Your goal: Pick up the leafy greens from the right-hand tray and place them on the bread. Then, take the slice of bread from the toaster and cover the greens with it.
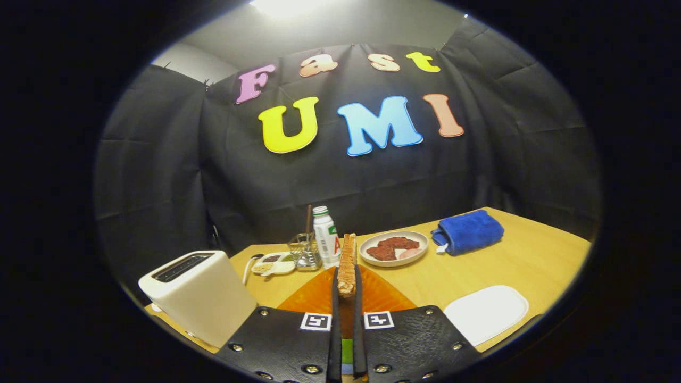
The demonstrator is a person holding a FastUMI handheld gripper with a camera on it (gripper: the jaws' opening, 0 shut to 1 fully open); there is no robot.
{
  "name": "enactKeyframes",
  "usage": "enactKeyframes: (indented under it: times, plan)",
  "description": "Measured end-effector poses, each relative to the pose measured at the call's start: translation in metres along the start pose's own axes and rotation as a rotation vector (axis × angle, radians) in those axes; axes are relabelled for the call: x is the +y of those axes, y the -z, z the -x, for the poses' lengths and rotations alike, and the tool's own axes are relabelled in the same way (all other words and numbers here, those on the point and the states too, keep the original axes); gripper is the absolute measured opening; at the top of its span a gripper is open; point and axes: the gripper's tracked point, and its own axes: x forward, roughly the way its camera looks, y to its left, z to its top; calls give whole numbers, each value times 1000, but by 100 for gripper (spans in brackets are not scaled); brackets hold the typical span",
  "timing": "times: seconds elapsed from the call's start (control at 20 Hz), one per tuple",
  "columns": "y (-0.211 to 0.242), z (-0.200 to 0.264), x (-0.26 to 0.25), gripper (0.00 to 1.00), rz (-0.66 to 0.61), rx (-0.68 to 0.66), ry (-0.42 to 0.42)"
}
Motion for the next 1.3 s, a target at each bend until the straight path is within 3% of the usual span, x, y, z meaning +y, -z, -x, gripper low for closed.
enactKeyframes:
  times: [0.15, 0.35, 0.75, 0.95, 1.1, 1.3]
  plan:
    - [1, 3, -20, 8, 43, 1, 58]
    - [18, 5, -21, 8, 122, 35, 72]
    - [64, 2, 38, 8, 34, 184, -100]
    - [73, 1, 50, 8, 53, 198, -127]
    - [105, 2, 68, 8, 8, 301, -194]
    - [117, 2, 73, 8, 14, 319, -197]
